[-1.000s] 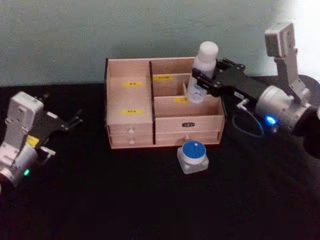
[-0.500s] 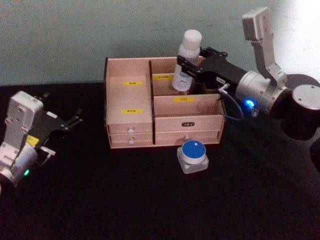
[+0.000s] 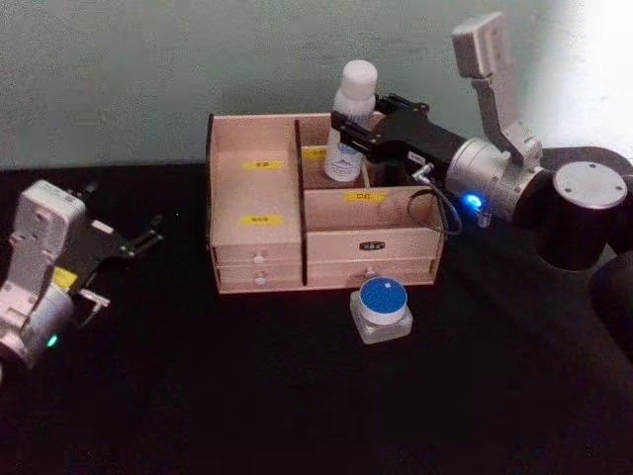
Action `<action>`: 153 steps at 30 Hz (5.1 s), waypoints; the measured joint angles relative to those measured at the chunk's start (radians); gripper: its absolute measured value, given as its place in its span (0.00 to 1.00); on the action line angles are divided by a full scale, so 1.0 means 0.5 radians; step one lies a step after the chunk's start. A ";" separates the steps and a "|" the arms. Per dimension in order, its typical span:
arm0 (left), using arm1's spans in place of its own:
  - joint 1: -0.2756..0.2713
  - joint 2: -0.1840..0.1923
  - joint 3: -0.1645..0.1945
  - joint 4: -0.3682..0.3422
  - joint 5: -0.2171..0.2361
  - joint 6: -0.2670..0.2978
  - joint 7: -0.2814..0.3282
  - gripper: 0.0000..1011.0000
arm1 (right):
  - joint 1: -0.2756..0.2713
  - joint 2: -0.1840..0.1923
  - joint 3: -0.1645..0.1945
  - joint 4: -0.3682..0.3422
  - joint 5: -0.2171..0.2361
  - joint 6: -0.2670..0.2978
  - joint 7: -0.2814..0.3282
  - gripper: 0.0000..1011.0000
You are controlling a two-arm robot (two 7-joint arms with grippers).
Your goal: Pick up the facial cleanser and watermelon frost from the table and place them into the tiered storage box.
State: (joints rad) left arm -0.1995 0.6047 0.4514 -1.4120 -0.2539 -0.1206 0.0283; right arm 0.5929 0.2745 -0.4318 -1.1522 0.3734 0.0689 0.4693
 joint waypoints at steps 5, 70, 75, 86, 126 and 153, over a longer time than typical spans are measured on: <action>0.000 0.000 0.000 0.000 0.000 0.000 0.000 0.99 | 0.015 -0.021 -0.006 0.053 -0.008 -0.011 0.004 0.59; 0.000 0.000 0.000 0.000 0.000 0.000 0.000 0.99 | 0.035 -0.110 -0.044 0.319 -0.118 -0.045 0.018 0.92; 0.000 0.000 0.000 0.000 0.000 0.000 0.000 0.99 | 0.035 -0.109 -0.042 0.319 -0.118 -0.045 0.018 0.99; 0.000 0.000 0.000 0.000 0.000 0.000 0.000 0.99 | 0.015 -0.096 -0.029 0.272 -0.110 -0.041 0.017 0.99; 0.000 0.000 0.000 0.000 0.000 0.000 0.000 0.99 | -0.933 0.633 0.075 -0.873 0.091 0.243 0.062 0.99; 0.000 0.000 0.000 0.000 0.000 0.000 0.000 0.99 | -0.823 0.631 -0.051 -0.757 0.091 0.341 0.099 0.99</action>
State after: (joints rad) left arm -0.1995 0.6047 0.4514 -1.4120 -0.2539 -0.1205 0.0283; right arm 0.1814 0.5900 -0.4575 -1.5305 0.4190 0.2396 0.5186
